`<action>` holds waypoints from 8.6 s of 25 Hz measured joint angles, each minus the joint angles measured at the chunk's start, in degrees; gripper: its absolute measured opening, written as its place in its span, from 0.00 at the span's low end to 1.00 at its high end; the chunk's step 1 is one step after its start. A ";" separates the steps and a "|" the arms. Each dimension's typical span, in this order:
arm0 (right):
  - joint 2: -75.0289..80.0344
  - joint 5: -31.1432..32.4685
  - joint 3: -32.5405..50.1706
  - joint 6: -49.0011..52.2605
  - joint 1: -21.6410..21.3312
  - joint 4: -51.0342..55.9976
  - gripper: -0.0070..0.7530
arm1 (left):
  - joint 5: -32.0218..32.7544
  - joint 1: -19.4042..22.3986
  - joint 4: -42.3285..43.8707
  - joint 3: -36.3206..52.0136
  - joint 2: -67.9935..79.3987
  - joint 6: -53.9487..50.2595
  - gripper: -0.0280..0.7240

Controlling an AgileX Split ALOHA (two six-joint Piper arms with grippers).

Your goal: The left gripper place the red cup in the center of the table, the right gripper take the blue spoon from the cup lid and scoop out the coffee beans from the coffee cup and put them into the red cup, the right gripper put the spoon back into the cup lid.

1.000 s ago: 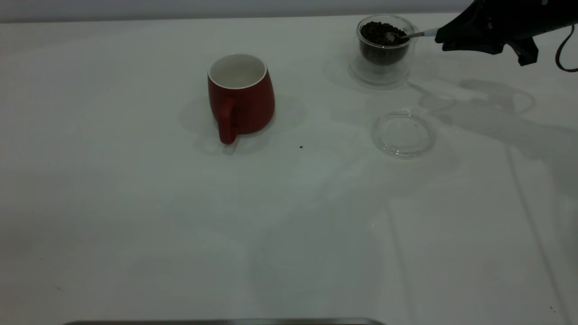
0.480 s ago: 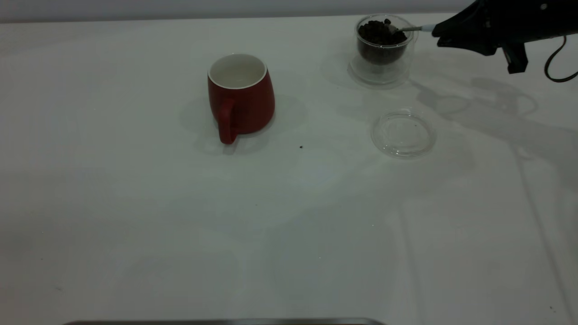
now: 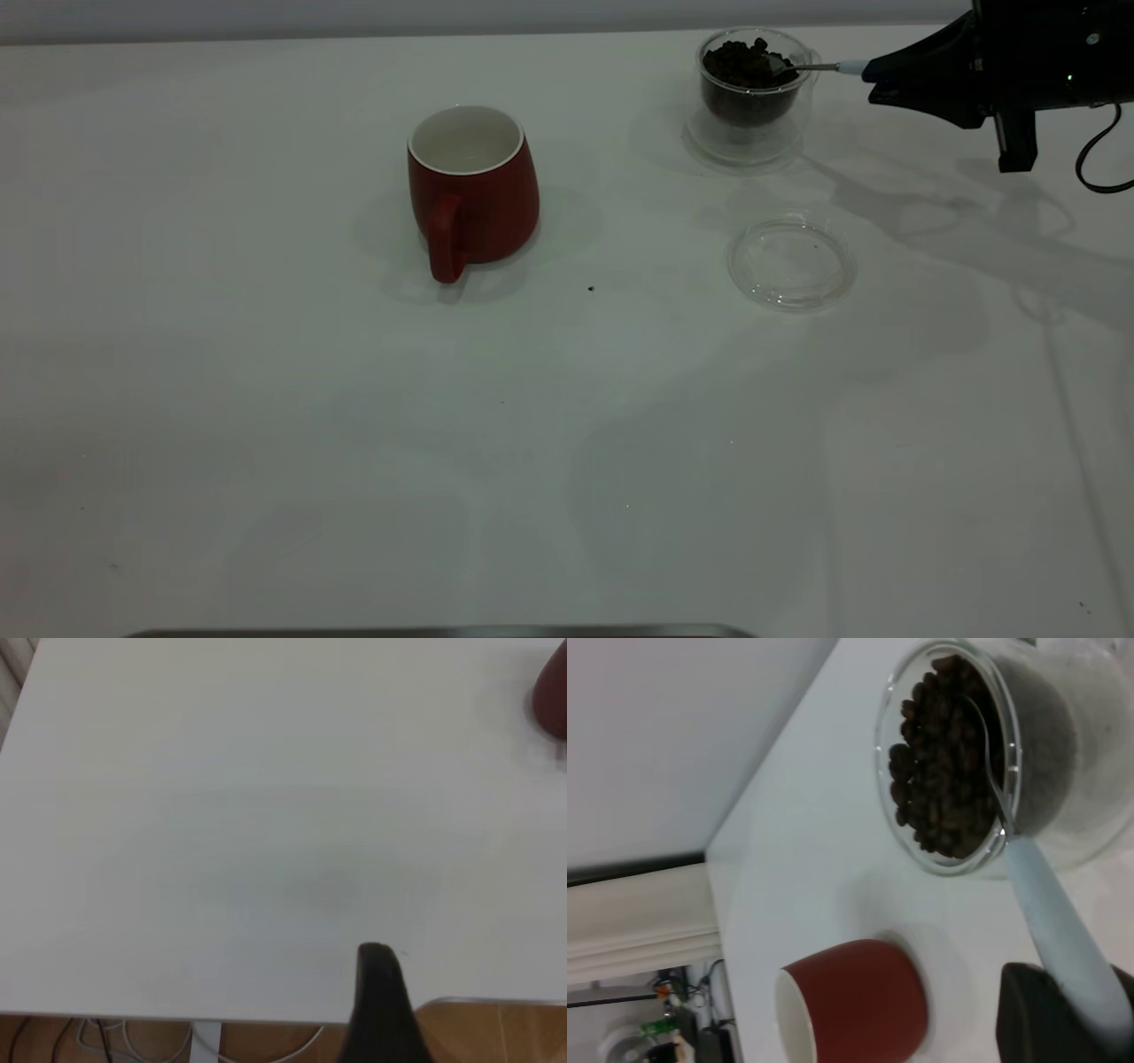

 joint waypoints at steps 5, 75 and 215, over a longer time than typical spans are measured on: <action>0.00 3.87 0.00 0.08 -1.17 0.02 0.14 | 0.00 0.00 0.00 0.00 0.00 0.00 0.82; 0.00 1.51 -2.29 -38.69 21.26 -0.13 0.14 | 0.00 0.00 -0.05 0.00 0.00 0.00 0.82; -121.36 18.05 32.00 51.01 -2.26 -86.83 0.60 | 0.00 0.00 -0.05 0.00 0.00 0.41 0.82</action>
